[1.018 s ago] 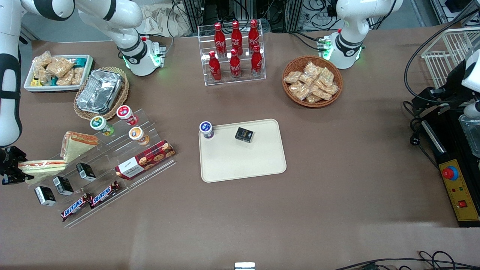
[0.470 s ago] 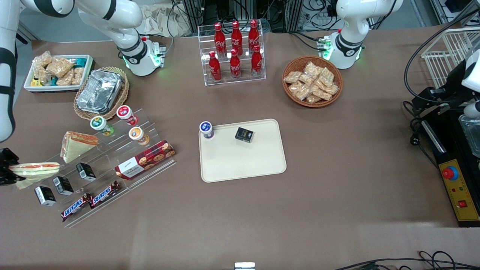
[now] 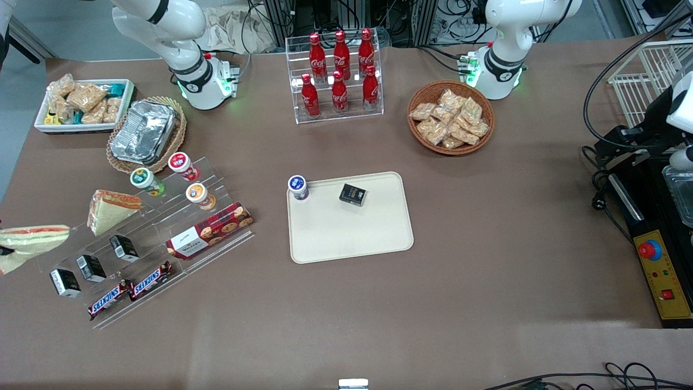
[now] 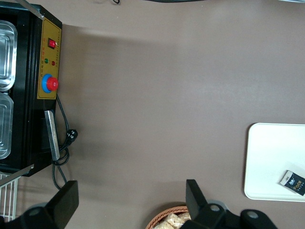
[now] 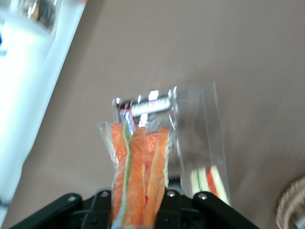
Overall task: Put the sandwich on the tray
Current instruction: 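Lift the sandwich out of the rack with the right gripper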
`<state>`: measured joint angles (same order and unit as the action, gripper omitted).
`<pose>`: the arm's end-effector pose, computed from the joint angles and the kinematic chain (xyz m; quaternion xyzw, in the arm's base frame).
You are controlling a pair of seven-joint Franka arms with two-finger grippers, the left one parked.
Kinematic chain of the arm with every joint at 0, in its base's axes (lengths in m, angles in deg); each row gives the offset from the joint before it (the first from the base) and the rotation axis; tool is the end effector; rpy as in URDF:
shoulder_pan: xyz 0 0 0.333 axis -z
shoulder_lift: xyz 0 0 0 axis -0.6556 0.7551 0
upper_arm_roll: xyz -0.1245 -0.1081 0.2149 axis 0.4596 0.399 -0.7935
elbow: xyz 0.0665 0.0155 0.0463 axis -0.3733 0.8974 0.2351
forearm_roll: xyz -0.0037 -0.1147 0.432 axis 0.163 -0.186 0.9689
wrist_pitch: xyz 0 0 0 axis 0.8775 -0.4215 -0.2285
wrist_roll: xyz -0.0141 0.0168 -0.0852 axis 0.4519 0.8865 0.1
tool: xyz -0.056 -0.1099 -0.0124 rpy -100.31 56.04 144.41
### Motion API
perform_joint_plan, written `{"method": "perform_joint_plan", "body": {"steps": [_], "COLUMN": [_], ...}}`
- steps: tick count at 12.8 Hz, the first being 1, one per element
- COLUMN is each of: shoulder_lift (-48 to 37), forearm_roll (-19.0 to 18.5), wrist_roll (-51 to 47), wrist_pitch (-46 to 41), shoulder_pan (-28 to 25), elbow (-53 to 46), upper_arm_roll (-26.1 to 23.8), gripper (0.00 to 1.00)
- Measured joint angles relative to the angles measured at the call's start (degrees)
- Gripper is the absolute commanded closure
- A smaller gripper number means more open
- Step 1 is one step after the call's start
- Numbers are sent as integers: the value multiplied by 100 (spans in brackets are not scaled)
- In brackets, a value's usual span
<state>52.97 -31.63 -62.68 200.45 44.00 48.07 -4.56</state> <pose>0.6636 -0.2248 0.4476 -0.8396 0.5374 -0.0641 0.0462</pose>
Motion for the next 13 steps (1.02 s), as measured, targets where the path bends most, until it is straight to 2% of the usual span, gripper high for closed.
{"method": "perform_joint_plan", "body": {"steps": [5, 7, 13], "shoulder_lift": [-242, -366, -404], "forearm_roll": [-104, -127, -137], "wrist_roll": [144, 219, 1022], "wrist_pitch": [-787, -1104, -1256], "shoulder_pan": [-1097, -1550, -2727], "elbow": [-299, -303, -302], "upper_arm_roll": [-20, -22, -24], "gripper": [84, 77, 79]}}
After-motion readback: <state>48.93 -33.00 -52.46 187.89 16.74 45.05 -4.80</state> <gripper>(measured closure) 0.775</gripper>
